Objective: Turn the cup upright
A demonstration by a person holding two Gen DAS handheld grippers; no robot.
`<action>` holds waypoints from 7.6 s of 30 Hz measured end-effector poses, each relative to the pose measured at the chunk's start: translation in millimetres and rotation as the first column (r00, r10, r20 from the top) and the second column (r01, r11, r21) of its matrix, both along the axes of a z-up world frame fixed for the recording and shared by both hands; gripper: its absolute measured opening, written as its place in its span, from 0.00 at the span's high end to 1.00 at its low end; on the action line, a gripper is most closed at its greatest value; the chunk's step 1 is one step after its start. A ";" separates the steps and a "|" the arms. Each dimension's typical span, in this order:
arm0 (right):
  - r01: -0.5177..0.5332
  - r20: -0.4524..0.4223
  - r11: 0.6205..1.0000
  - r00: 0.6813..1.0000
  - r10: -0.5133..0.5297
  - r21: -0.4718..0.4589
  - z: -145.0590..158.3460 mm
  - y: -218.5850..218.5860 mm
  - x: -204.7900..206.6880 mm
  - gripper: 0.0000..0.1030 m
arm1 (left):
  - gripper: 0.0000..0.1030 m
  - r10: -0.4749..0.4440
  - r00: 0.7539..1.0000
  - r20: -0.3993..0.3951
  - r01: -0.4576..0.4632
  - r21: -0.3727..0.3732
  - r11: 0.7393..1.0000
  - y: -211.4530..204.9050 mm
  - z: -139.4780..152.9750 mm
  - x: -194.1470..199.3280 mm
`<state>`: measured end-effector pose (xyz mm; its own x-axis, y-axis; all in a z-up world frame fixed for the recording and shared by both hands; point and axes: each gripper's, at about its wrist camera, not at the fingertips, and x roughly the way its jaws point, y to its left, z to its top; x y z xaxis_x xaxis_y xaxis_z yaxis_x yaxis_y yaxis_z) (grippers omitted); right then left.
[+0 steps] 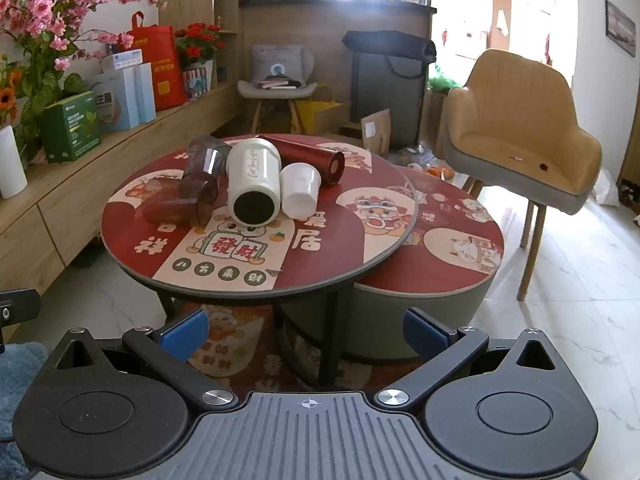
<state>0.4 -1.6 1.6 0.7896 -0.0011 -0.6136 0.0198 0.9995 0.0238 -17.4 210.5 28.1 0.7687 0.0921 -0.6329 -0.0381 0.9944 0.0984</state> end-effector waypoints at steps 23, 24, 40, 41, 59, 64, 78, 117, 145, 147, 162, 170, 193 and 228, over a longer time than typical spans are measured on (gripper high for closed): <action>0.002 0.004 1.000 1.000 -0.002 -0.002 1.4 -2.4 0.5 0.00 | 0.00 -0.012 1.000 0.005 0.012 -0.002 1.000 1.8 3.0 -2.0; 0.001 0.004 1.000 1.000 -0.001 -0.002 1.4 -2.4 0.5 0.00 | 0.00 -0.012 1.000 0.005 0.012 -0.001 1.000 1.8 3.0 -2.0; 0.001 0.001 1.000 1.000 -0.001 -0.001 -0.5 -0.9 0.0 0.00 | 0.00 -0.012 1.000 0.005 0.012 -0.005 1.000 1.8 2.8 -2.9; 0.001 0.000 1.000 1.000 -0.001 -0.002 -1.1 -0.4 0.1 0.00 | 0.00 -0.012 1.000 0.005 0.012 -0.005 1.000 1.8 2.8 -2.9; 0.002 -0.004 1.000 1.000 -0.002 -0.003 -5.6 2.8 -0.6 0.00 | 0.00 -0.012 1.000 0.003 0.012 -0.004 1.000 1.7 2.5 -3.2; 0.002 -0.004 1.000 1.000 -0.002 -0.003 -5.9 3.1 -0.8 0.00 | 0.00 -0.012 1.000 0.002 0.012 -0.005 1.000 1.7 2.4 -3.5; -0.001 -0.017 1.000 1.000 0.001 -0.002 -14.9 7.6 -3.4 0.00 | 0.00 -0.011 1.000 -0.012 0.011 -0.008 1.000 2.1 -1.5 -1.5; -0.054 -0.069 0.996 0.996 0.059 0.066 -28.1 -31.3 148.9 0.00 | 0.00 0.070 0.997 -0.038 -0.071 -0.039 0.997 20.3 -5.5 138.9; -0.098 -0.089 0.991 0.990 0.106 0.094 -49.2 -50.0 288.2 0.24 | 0.00 0.021 0.998 -0.064 -0.028 -0.108 0.994 27.9 -77.6 191.3; -0.083 -0.100 0.989 0.990 0.095 0.119 -51.6 -50.5 293.7 0.29 | 0.00 0.015 0.998 -0.054 -0.021 -0.123 0.992 31.3 -74.6 191.0; 0.016 -0.194 0.931 0.979 0.059 0.365 -71.5 -57.9 309.6 0.53 | 0.00 0.032 0.999 -0.033 -0.038 -0.190 0.981 48.0 -69.1 192.1; 0.056 -0.213 0.942 0.977 0.016 0.331 -66.7 -64.9 275.2 0.53 | 0.00 0.034 0.999 -0.023 -0.038 -0.203 0.979 49.6 -69.0 190.1; -0.110 -0.205 0.909 0.957 0.207 0.402 -56.9 38.2 194.9 0.52 | 0.00 0.076 0.996 -0.053 -0.086 -0.241 0.967 66.6 -76.1 195.8; 0.052 0.089 0.996 0.994 -0.058 0.069 -65.9 -94.9 150.0 0.36 | 0.05 -0.058 0.971 -0.232 -0.004 -0.260 0.965 -54.5 -51.2 225.5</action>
<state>150.4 -96.5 -64.3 0.8420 -0.0077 -0.5394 0.0694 0.9931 0.0943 208.1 156.0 -23.1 0.5946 -0.1166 -0.7955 -0.0176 0.9873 -0.1579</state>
